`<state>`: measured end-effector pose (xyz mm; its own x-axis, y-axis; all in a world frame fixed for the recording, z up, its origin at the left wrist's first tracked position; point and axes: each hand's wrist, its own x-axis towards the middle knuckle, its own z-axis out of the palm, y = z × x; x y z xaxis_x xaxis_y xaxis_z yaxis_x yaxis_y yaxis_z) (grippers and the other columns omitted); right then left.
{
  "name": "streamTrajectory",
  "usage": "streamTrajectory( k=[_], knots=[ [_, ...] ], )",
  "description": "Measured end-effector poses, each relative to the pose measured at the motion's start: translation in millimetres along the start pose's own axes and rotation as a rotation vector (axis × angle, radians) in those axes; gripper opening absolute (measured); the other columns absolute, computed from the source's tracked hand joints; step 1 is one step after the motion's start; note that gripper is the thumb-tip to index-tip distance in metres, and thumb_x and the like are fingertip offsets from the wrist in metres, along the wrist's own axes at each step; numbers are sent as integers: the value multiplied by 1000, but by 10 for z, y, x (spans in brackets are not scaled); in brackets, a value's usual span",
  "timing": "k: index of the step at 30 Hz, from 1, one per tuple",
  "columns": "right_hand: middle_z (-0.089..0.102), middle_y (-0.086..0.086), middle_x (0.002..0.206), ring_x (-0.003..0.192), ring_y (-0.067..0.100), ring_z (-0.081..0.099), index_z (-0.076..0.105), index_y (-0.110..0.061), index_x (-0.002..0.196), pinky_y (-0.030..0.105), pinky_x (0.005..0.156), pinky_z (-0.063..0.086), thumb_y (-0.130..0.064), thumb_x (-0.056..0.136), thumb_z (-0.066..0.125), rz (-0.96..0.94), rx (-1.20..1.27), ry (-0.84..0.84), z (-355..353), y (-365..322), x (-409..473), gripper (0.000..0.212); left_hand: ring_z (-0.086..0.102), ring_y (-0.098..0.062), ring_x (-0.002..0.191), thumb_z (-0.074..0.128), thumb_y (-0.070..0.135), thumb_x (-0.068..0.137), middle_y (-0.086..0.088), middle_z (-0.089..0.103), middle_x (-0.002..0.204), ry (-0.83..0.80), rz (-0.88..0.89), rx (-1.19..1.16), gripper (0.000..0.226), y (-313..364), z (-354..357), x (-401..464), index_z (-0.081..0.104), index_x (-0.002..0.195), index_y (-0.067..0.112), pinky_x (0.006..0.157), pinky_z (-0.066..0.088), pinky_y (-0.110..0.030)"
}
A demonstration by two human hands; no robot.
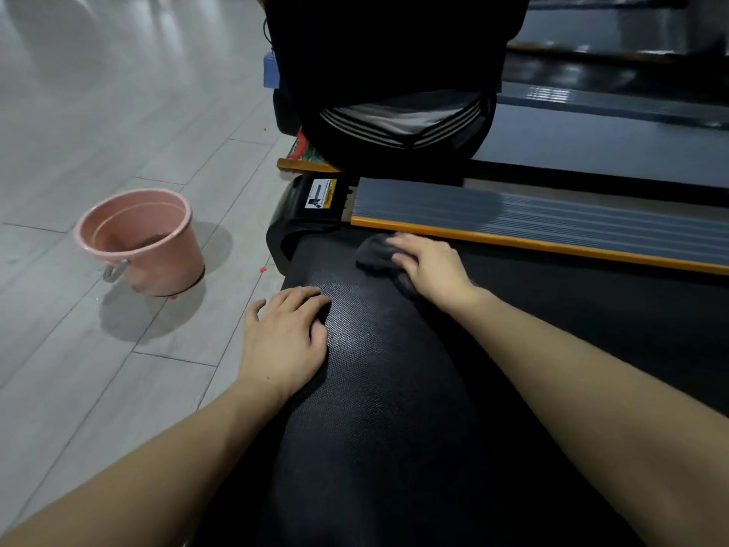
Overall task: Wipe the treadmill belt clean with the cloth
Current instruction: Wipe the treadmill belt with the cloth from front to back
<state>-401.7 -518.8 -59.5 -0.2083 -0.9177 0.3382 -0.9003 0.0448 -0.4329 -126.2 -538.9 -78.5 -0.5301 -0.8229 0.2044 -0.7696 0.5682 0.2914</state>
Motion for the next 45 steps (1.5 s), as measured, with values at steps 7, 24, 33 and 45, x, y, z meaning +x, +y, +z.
streamTrajectory(
  k=[7,24,33,45],
  knots=[
    [62,-9,135,127,6,56,69,-29,124,25,109,40,-26,92,67,-83,57,0,23,-380,-715,32,48,-7,131,37,34,85,14,57,137,36,-33,-58,45,-23,-5,-11,65,120,33,108,32,-45],
    [61,-8,137,128,8,55,68,-27,125,31,107,45,-27,93,65,-191,70,-62,285,-887,-677,32,37,-7,145,12,70,82,19,29,163,-396,283,94,78,-580,-613,-450,43,148,42,115,28,-40],
    [55,-15,142,131,12,52,62,-38,130,37,109,42,-34,98,55,-48,-65,-50,439,-901,121,33,67,-3,109,43,62,90,20,65,132,-257,329,62,45,-786,-734,-811,69,121,42,92,53,-35],
    [56,-13,141,132,4,49,64,-29,130,32,105,47,-30,99,57,-393,138,-210,376,-1372,-990,32,65,-13,94,36,51,98,17,61,115,-125,229,96,36,-1101,-954,-803,61,117,34,84,50,-33]
  ],
)
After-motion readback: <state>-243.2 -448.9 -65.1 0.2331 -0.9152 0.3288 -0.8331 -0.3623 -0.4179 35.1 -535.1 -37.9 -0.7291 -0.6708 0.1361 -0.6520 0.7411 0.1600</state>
